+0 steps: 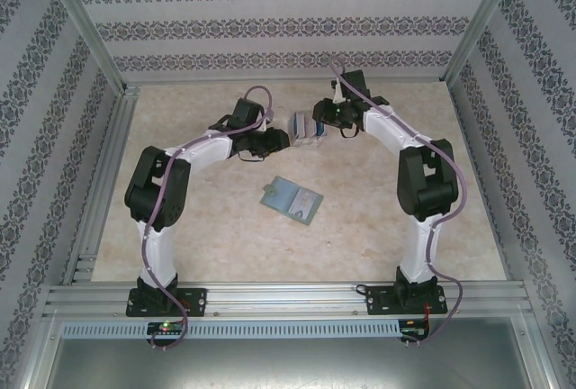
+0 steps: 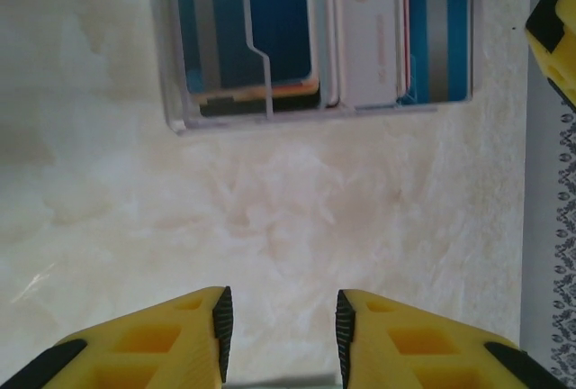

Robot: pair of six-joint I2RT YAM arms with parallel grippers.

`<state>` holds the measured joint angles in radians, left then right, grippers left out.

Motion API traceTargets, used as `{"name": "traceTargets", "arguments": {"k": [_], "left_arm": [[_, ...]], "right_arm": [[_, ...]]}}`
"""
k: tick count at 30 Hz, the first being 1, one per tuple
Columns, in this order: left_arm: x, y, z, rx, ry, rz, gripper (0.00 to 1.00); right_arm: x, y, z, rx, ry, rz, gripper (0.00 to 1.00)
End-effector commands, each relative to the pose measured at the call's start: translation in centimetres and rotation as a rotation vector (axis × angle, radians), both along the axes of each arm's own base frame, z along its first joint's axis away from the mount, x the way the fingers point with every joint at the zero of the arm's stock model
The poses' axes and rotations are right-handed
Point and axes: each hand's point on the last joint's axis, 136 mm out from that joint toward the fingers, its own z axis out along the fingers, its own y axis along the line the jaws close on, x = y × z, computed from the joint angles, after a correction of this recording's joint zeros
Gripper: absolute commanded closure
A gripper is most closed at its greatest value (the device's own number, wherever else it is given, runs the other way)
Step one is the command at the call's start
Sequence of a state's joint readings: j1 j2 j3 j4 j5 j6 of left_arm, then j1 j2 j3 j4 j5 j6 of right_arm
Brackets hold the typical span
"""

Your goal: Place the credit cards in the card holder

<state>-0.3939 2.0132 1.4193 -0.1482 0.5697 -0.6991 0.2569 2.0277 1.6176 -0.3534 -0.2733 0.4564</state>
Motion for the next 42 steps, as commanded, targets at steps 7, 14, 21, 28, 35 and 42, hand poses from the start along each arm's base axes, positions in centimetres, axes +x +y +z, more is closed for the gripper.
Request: {"name": "traceTargets", "arguments": {"k": [7, 14, 21, 28, 35, 42], "left_arm": [[4.3, -0.7, 0.1, -0.041, -0.045, -0.012, 0.62], [6.2, -0.6, -1.2, -0.031, -0.059, 0.002, 0.62], [7.2, -1.5, -2.8, -0.087, -0.039, 0.01, 0.63], [7.4, -2.2, -3.4, -0.103, -0.031, 0.008, 0.63], [7.2, -3.0, -3.6, -0.101, -0.026, -0.009, 0.63], [7.1, -3.5, -3.3, -0.109, -0.029, -0.014, 0.63]], "right_arm": [[1.7, -2.5, -0.6, -0.09, 0.01, -0.08, 0.6], [2.2, -2.1, -1.9, -0.08, 0.046, -0.065, 0.6], [2.4, -1.8, -3.3, -0.1, 0.081, -0.047, 0.6], [2.2, -0.5, -2.6, -0.05, 0.073, -0.011, 0.6], [2.3, 0.7, -1.9, -0.041, 0.066, 0.016, 0.6], [2.4, 1.0, -3.1, -0.024, 0.098, 0.026, 0.6]]}}
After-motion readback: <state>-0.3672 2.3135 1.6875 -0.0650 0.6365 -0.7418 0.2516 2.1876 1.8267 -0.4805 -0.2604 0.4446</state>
